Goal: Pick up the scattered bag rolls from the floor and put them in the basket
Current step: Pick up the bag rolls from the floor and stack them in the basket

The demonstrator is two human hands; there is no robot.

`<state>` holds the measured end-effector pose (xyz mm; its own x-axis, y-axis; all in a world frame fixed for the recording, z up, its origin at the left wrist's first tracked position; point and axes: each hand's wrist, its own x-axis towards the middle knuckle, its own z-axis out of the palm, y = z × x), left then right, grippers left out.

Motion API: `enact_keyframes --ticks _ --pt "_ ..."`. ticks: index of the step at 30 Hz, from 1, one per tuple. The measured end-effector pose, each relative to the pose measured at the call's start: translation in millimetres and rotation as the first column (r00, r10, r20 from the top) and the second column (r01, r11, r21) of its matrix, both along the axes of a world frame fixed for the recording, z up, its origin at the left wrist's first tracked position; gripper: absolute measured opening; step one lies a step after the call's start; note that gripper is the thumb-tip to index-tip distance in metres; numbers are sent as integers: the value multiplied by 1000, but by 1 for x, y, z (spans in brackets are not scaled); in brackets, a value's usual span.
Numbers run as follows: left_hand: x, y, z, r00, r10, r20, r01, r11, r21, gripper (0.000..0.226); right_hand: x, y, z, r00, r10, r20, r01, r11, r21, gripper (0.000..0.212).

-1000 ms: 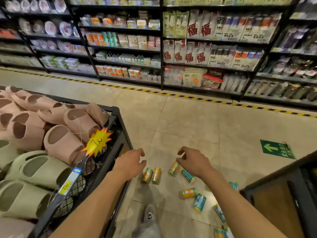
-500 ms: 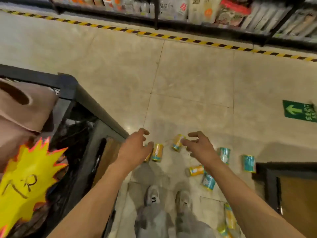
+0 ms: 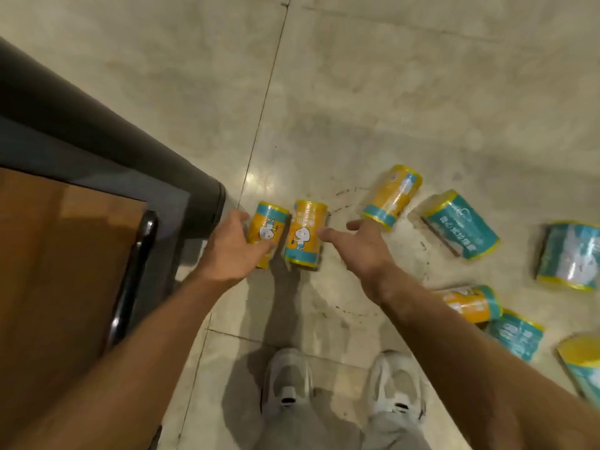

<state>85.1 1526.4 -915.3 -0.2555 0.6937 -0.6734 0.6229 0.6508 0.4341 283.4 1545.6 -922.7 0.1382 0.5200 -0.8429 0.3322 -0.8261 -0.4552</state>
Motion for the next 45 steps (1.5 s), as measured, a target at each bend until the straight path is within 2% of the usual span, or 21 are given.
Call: enact_keyframes --ticks 3,6,11,13,15,16,18,20,22,26,28,30,33,35,39,42,45 --pt "-4 4 -68 997 72 19 -72 997 21 72 -9 9 -62 1000 9 5 -9 999 36 78" --pt "-8 8 -110 992 100 77 -104 993 51 67 -23 13 -104 1000 -9 -14 10 995 100 77" --pt "-10 13 -137 982 116 150 -129 989 79 58 -42 18 -136 999 -12 -31 18 978 208 95" --pt "-8 10 -138 961 180 211 -194 980 50 66 -46 16 -139 1000 -3 -23 8 976 217 99" --pt "-7 13 -137 932 254 258 -274 961 47 66 -49 17 -142 999 0 -47 10 976 217 88" --pt "-5 12 -138 915 291 279 -311 950 29 54 -49 15 -144 998 -3 -66 16 980 197 80" --pt "-3 15 -135 868 364 338 -391 920 14 34 -46 18 -146 991 -26 -135 50 983 175 78" --pt "-2 19 -130 828 380 413 -415 910 -6 40 -40 24 -143 973 -74 -220 113 979 172 74" --pt "0 24 -121 786 386 484 -440 898 -1 52 -31 32 -133 940 -109 -322 176 966 189 60" --pt "12 32 -89 604 453 655 -574 818 -37 32 -11 42 -92 872 -124 -474 274 925 262 58" --pt "23 34 -68 520 439 733 -588 806 -65 35 2 44 -64 838 -86 -539 280 916 288 49" --pt "35 35 -41 470 392 791 -581 812 -56 50 14 44 -32 835 -16 -551 243 907 343 47" --pt "49 33 18 400 283 872 -552 834 -17 58 30 40 36 827 96 -554 180 889 422 62" --pt "59 29 79 431 230 873 -525 850 35 51 42 33 98 814 114 -570 182 882 436 69" --pt "78 10 236 519 160 839 -487 862 137 44 72 10 245 800 38 -599 266 872 411 64" --pt "92 -8 377 535 144 833 -498 849 174 66 91 -5 380 818 -13 -575 299 864 406 71" --pt "104 -28 535 520 148 841 -528 830 180 74 104 -22 542 813 -14 -582 312 855 415 83"
